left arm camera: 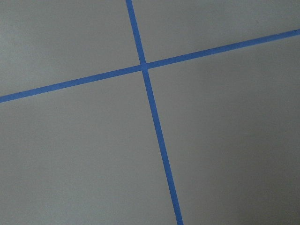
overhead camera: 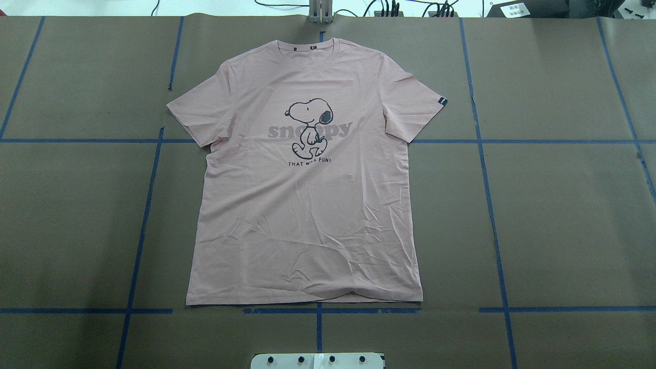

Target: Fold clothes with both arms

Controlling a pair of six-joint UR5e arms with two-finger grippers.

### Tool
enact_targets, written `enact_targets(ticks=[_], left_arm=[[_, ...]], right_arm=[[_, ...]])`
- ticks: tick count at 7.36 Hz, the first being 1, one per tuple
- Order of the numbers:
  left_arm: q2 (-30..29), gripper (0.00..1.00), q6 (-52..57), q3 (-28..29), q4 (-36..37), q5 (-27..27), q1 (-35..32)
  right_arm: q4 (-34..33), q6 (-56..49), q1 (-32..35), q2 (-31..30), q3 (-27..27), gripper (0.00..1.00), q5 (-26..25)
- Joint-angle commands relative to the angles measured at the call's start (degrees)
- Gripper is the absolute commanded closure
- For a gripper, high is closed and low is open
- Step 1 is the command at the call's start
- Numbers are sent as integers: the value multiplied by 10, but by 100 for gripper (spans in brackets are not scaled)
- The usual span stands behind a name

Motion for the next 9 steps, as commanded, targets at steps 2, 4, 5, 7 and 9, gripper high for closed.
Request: enact_targets(ticks=[2, 4, 5, 7, 9], left_arm=[[-1, 0, 0, -1, -3, 25, 0], [-4, 0, 3, -2, -4, 26, 1], [-7, 0, 3, 3, -4, 29, 2], [-8, 0, 4, 4, -60, 30, 2], [-33, 0, 1, 12, -181, 44, 2]], right_arm=[[1, 1, -15, 3, 0, 0, 3], [0, 6, -29, 17, 11, 0, 4], [0, 8, -40, 35, 22, 0, 8], [1, 10, -62, 79, 40, 0, 4], [1, 25, -62, 138, 38, 0, 0]])
